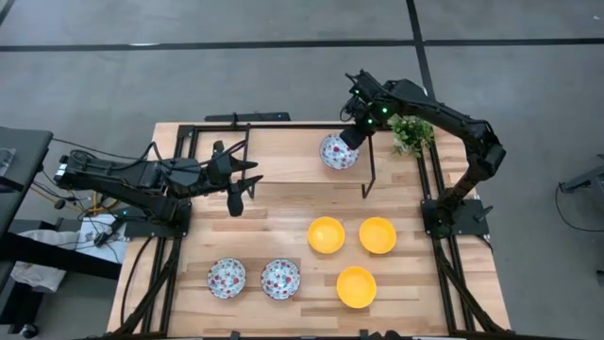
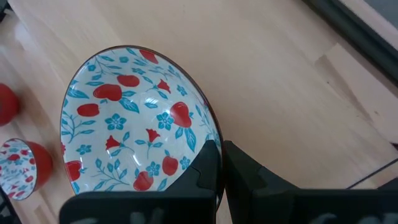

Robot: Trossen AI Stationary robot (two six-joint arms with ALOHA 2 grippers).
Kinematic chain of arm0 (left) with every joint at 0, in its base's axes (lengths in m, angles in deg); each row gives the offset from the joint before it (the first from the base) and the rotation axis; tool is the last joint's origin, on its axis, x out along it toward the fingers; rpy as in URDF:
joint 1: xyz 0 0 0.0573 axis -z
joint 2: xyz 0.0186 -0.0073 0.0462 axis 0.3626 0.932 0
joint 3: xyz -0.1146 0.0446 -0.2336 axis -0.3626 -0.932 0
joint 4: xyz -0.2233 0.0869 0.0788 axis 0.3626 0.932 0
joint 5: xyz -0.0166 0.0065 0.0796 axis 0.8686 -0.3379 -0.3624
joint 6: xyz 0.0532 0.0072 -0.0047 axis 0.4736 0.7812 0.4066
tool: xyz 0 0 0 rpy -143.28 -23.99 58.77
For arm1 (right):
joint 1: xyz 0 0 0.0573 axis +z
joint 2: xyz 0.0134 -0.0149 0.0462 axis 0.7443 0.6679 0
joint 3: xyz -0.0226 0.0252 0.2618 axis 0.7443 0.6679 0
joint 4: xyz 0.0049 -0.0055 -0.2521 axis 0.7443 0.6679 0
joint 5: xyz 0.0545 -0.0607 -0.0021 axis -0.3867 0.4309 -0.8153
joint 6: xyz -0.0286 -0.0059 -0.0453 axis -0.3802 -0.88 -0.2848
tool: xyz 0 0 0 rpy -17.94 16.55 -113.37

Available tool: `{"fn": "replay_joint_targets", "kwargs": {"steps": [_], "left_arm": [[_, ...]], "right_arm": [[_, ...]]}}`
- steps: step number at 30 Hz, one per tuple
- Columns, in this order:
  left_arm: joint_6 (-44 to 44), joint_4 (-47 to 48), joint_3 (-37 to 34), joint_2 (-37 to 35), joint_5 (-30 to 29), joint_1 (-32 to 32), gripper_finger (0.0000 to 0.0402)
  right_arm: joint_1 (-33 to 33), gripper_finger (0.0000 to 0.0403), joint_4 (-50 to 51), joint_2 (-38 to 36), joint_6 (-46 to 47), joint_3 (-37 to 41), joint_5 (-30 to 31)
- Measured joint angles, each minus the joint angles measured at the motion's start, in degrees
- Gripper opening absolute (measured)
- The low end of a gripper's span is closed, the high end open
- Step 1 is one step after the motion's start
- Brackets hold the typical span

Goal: Pick & Place Mini bowls
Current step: Put the top red patterned bowl on the shelf

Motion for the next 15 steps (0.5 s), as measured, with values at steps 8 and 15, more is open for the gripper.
{"fn": "replay_joint_targets", "kwargs": {"steps": [8,15], "left_arm": [[0.0,0.0,0.0,0.0,-0.01,0.0,0.0159],[0.0,-0.01,0.0,0.0,-0.01,0.0,0.0159]], "right_arm": [[0.37,0.0,0.05,0.03,-0.01,0.02,-0.22],[0.45,0.0,0.03,0.49,-0.3,0.02,-0.11]]}}
